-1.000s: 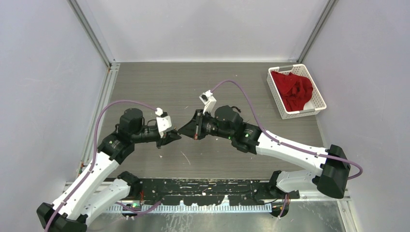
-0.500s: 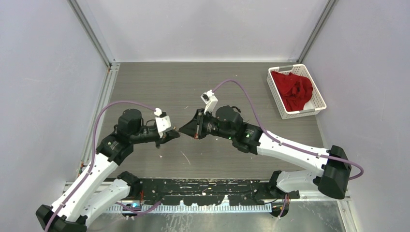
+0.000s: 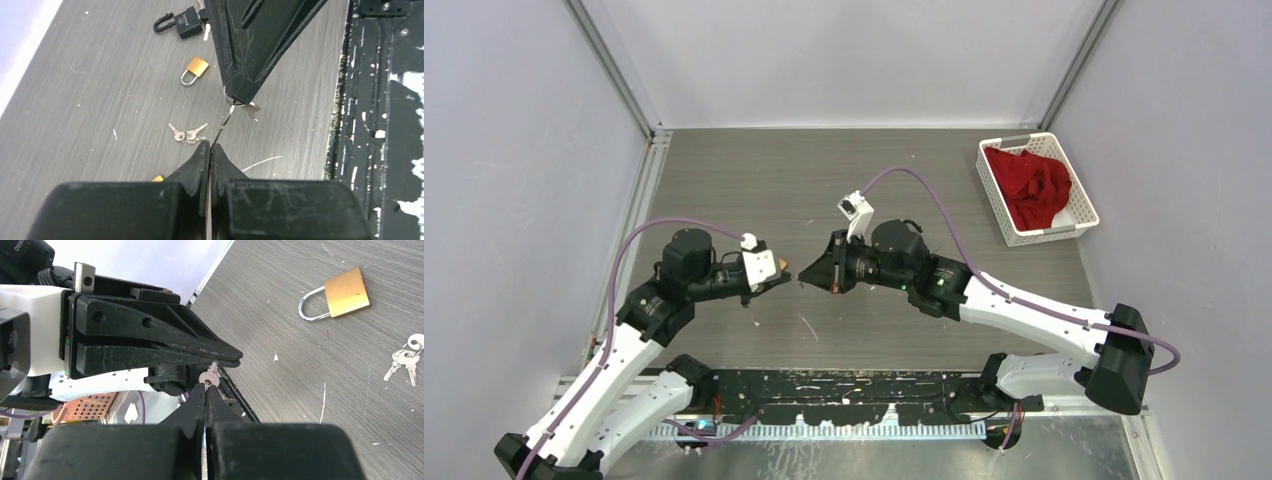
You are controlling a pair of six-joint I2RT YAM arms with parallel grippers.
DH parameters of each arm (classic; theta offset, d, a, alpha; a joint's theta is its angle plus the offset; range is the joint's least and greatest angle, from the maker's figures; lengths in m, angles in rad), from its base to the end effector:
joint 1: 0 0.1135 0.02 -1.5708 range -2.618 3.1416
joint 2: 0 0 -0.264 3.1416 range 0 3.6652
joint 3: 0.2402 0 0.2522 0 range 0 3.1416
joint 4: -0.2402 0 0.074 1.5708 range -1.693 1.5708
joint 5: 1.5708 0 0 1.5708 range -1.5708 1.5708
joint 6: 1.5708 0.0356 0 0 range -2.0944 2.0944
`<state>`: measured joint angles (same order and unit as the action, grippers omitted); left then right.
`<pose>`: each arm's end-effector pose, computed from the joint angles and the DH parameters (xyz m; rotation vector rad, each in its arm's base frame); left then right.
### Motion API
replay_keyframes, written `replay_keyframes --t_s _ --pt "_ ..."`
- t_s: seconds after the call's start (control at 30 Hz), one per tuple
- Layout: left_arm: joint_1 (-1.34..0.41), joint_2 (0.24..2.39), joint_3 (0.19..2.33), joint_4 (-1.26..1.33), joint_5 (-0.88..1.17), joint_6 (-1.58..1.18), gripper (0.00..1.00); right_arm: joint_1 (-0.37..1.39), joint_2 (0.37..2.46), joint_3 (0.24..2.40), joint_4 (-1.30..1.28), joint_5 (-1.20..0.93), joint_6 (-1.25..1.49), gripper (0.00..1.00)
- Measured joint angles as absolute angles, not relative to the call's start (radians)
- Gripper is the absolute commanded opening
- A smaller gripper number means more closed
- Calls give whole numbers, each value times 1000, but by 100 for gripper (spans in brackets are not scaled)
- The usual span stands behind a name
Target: Unlock with the key
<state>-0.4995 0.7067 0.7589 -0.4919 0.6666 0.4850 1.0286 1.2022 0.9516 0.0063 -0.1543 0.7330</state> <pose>0.1238 -0.0926 0.3142 1.2831 1.4971 -0.6756 0.1413 0.2452 0.3307 -0.4225 2.0007 1.3304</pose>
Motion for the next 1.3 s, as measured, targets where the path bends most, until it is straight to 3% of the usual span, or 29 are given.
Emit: replay_keyframes --t_s 0.07,0.23,0.43,0.87,1.13,1.3 --pt "-500 702 760 -493 663 518 0 1029 1203 952 7 -165 733 8" --pt "-500 689 768 -529 663 670 0 1028 1205 952 7 -193 735 41" --pt "-500 624 756 -548 647 992 0 1026 1205 962 -23 -213 723 56" --pt "-500 487 598 -450 709 1687 0 946 1202 991 -59 -277 683 61" --pt "-500 412 564 -383 815 1900 0 945 1204 982 18 -377 654 62" --pt "-500 392 564 -372 848 1969 0 946 1103 864 93 -351 561 63"
